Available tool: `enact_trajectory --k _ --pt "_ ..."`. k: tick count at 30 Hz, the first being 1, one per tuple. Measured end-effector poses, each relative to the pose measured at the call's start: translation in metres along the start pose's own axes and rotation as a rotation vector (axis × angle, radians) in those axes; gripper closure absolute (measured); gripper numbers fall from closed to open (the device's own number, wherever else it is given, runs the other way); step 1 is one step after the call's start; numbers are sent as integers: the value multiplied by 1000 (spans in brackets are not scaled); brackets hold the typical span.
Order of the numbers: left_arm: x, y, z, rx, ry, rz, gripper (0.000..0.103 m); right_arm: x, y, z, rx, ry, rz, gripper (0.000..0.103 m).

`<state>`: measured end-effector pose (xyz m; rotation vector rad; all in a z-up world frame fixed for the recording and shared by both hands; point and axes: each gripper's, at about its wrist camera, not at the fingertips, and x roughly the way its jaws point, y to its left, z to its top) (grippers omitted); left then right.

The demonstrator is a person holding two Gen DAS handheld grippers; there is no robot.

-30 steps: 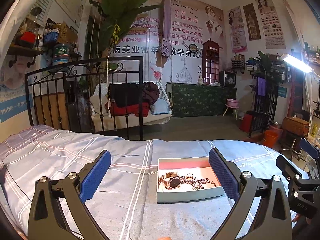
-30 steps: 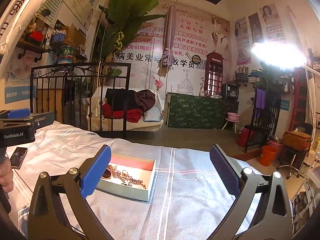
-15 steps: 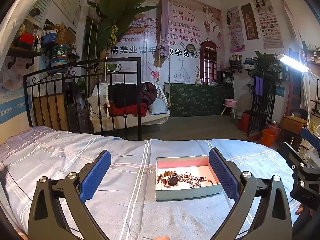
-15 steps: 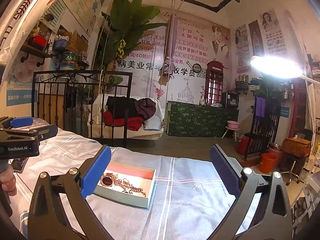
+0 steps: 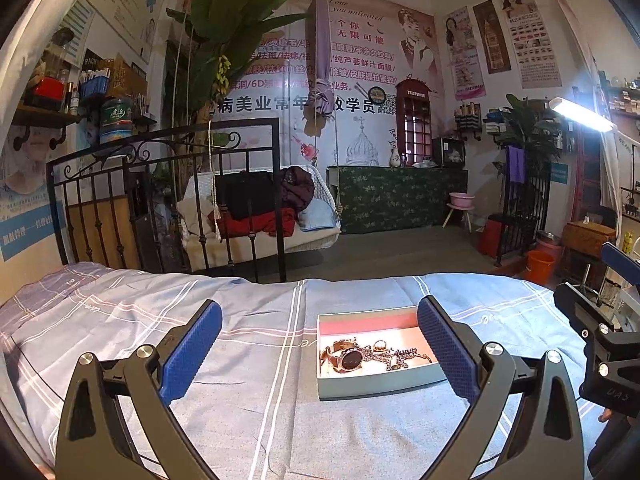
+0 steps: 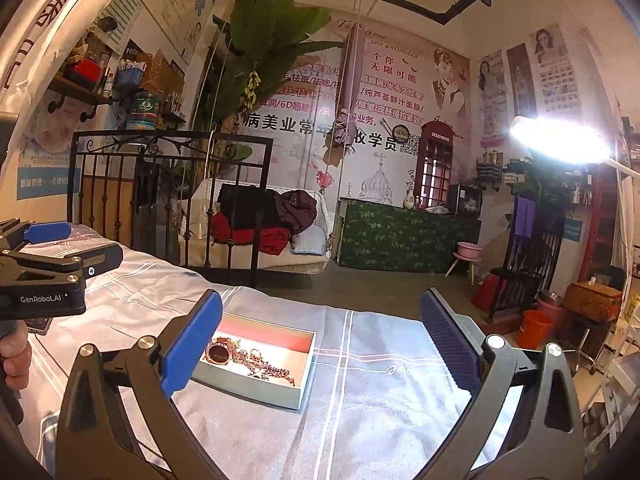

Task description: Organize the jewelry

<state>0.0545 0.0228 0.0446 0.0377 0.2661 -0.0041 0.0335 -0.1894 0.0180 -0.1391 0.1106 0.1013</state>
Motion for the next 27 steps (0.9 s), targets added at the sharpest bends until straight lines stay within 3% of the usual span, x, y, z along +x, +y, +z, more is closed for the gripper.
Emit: enact_trajectory --k 27 --pt "8 -10 1 43 15 -14 6 15 -1 -9 2 46 29 6"
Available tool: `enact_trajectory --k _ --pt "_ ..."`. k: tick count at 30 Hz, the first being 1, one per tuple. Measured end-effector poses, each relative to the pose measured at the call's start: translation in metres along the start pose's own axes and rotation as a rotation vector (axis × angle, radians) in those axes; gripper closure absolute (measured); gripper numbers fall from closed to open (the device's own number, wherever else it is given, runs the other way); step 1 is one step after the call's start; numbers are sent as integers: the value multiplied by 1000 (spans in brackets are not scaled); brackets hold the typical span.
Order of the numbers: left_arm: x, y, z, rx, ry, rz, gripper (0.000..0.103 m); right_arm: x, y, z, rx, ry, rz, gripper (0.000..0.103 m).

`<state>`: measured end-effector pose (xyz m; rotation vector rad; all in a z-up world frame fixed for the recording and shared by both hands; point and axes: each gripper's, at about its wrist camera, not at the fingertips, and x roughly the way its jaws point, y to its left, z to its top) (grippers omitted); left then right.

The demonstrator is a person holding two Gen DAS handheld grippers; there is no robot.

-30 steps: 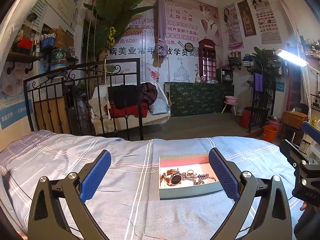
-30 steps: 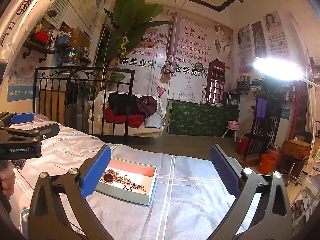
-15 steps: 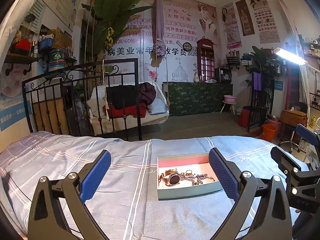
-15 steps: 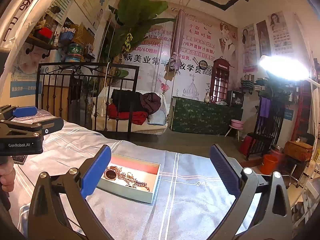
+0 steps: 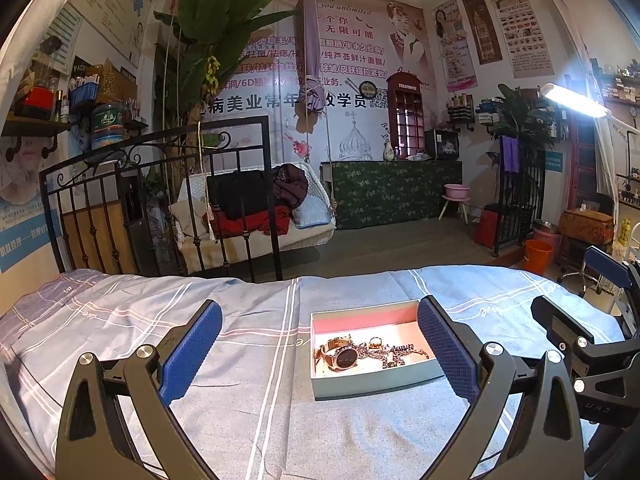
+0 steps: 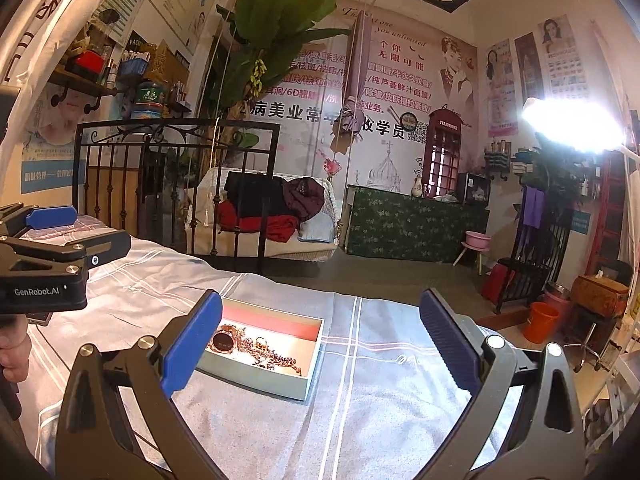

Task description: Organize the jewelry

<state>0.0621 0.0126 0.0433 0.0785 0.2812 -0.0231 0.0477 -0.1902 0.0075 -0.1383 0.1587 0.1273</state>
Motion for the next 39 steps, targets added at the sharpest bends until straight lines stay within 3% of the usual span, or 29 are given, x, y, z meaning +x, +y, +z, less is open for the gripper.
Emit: enact_trajectory --k 39 --pt "28 -1 -11 1 93 -12 6 29 5 -12 3 102 17 6"
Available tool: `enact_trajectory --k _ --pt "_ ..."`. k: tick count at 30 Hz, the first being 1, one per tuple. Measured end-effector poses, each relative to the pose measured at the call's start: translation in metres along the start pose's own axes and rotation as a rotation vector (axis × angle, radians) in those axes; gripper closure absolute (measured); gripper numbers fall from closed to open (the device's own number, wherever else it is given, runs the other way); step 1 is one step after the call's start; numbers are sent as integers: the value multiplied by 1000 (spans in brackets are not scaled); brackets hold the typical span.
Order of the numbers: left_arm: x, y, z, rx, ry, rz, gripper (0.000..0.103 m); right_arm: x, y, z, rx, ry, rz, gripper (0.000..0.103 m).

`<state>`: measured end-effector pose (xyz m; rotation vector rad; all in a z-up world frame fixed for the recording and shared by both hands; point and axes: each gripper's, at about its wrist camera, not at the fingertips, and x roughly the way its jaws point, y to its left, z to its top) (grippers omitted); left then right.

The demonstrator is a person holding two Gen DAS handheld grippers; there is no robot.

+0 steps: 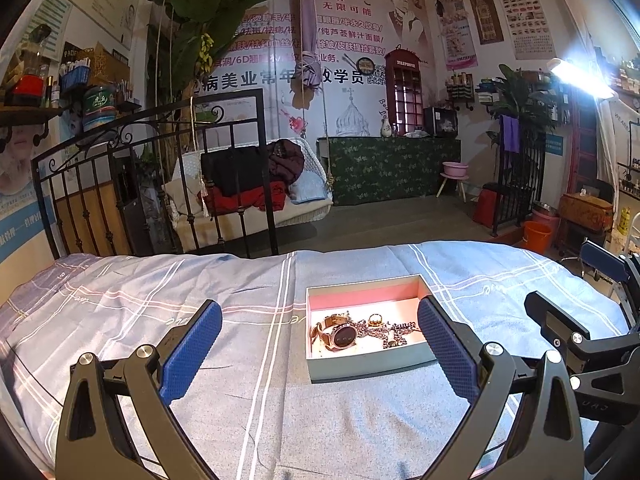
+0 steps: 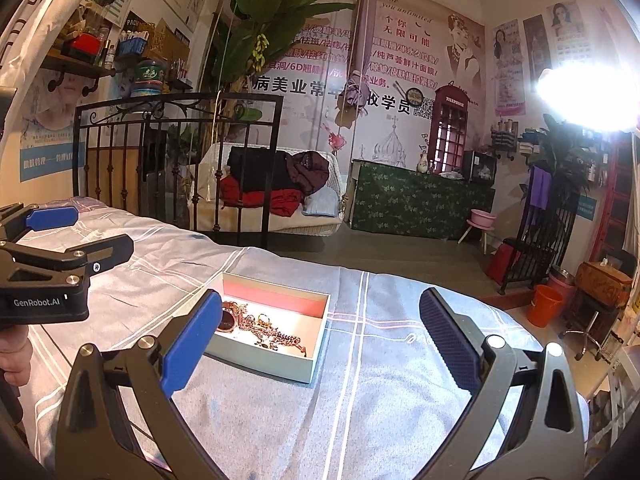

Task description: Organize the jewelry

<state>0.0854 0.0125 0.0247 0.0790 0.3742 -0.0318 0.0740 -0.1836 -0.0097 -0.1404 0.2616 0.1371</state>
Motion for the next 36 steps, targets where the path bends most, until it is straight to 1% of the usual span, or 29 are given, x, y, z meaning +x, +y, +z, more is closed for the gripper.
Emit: enact_trajectory --k 14,17,19,21,24,26,27,30,36 --pt "2 -1 1 1 7 5 6 4 -1 -1 0 8 9 6" --pt "4 1 0 -7 18 -1 6 4 -1 -2 0 9 10 6" --pt "6 2 0 -21 35 -41 6 5 0 -2 -3 10 10 6" --pt "8 3 0 -25 43 -46 6 5 1 -2 -3 8 14 6" --pt "8 3 0 -36 38 -28 6 7 2 -3 -1 15 23 6" --pt "11 4 1 -42 54 -43 6 8 4 -3 -3 22 31 6" --pt "12 4 1 -45 57 -38 6 9 5 -4 -6 25 34 6" --pt "11 4 -1 -60 53 -43 6 8 7 -4 -12 26 38 6" --pt "8 -1 -3 -38 39 -11 6 8 8 -5 -12 28 41 6"
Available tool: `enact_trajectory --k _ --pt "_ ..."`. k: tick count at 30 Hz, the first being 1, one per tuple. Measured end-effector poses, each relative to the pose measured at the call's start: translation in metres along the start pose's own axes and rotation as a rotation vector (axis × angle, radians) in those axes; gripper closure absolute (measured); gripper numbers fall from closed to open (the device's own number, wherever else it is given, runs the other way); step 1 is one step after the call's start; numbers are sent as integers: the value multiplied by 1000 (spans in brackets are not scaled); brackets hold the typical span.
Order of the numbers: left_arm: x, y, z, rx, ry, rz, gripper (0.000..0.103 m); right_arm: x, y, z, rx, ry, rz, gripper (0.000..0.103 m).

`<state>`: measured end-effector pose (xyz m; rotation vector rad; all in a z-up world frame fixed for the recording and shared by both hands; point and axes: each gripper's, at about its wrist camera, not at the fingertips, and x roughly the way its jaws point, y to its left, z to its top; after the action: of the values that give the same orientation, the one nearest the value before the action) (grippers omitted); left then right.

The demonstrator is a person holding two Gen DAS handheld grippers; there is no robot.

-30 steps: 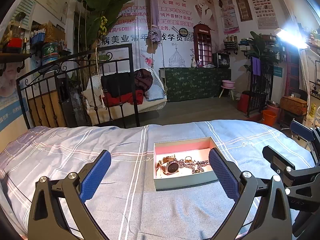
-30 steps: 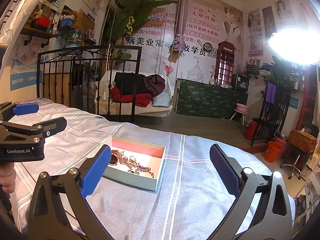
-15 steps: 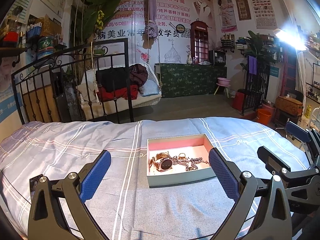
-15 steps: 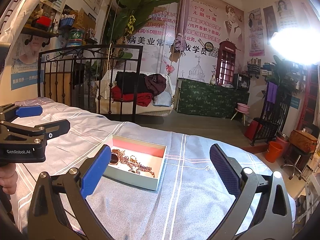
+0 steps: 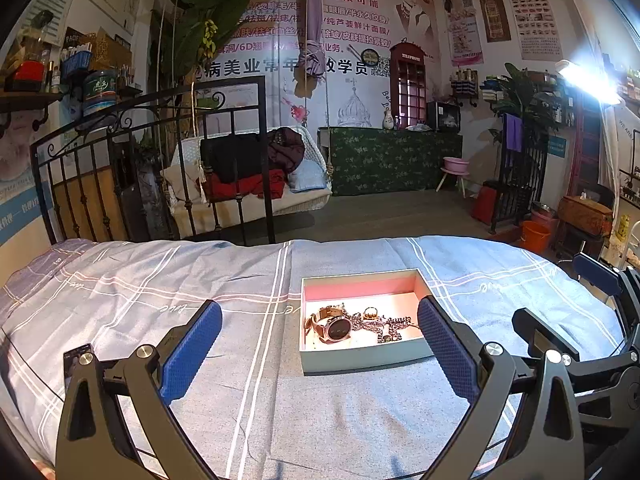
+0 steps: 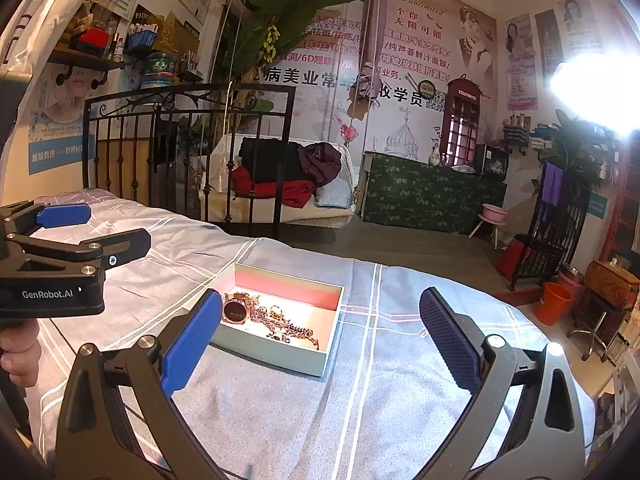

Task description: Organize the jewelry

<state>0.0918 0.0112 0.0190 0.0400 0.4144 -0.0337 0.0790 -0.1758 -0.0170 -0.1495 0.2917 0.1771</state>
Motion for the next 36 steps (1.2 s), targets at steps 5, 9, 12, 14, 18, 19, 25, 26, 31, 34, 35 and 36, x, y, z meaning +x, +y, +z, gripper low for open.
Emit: enact_trajectory --k 5,9,12,14,18,19,25,26,31,34,35,36 --pt "1 -2 0 16 21 -2 6 0 0 -1 0 8 5 6" --pt "-1 -5 -1 32 24 9 6 0 1 -2 -3 10 7 6" --pt "-2 -3 -1 13 20 15 6 1 0 -2 -2 12 7 6" --pt "-3 -2 0 7 16 14 6 1 0 -2 -3 12 7 6" --pt "-4 -3 1 19 18 4 6 1 1 -3 -4 12 8 6" --pt "-4 -4 1 21 17 -2 6 1 1 -3 -4 12 8 6" --pt "-2 -6 2 38 38 3 6 0 0 -4 -5 12 11 6" --pt "-2 -7 3 42 44 5 6 0 0 -3 -5 12 10 6" --pt "-5 -6 3 37 35 5 6 -1 0 -3 -6 12 10 6" --pt "-6 -6 4 40 29 2 6 -1 0 -3 -7 13 12 6" --pt "-6 -6 4 41 27 0 6 -2 0 -3 -7 13 13 6" --pt "-6 -5 4 42 26 3 6 -2 0 -3 -8 13 12 6"
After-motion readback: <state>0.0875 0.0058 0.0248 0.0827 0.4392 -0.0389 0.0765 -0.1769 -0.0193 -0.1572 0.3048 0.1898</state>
